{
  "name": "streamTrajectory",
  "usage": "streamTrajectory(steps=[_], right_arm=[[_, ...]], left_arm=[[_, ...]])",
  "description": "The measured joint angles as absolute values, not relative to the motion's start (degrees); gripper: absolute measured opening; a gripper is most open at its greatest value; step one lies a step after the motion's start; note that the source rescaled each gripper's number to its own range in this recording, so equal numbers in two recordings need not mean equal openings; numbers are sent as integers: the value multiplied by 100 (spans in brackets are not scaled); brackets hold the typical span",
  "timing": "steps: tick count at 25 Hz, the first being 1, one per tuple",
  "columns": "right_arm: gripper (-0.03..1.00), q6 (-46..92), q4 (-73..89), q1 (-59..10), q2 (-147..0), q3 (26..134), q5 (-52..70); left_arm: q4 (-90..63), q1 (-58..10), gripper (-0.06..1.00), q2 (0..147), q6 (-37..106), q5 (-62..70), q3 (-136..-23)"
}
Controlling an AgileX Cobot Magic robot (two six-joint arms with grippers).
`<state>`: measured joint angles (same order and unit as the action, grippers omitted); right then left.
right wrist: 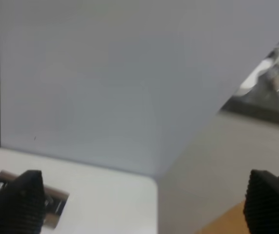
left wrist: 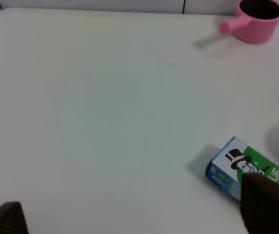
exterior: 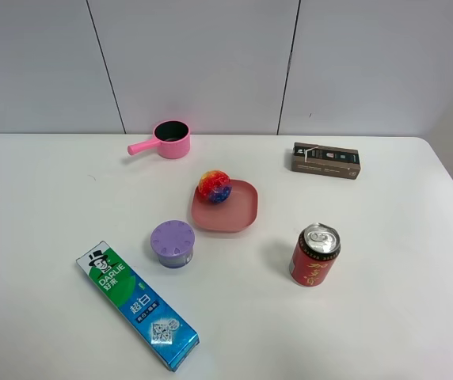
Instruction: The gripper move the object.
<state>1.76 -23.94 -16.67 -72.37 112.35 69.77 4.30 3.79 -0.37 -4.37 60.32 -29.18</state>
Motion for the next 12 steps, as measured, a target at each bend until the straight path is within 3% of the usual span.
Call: streamTrajectory(steps=[7, 12], right_arm=[[99, 585, -2400, -1667, -5721, 11186, 6972], [99, 725, -2626, -1667, -4586, 10170, 6977]], left_arm=[[437, 379, 100, -37, -437, 6032, -2918], [442, 379, 100, -37, -437, 6032, -2918]])
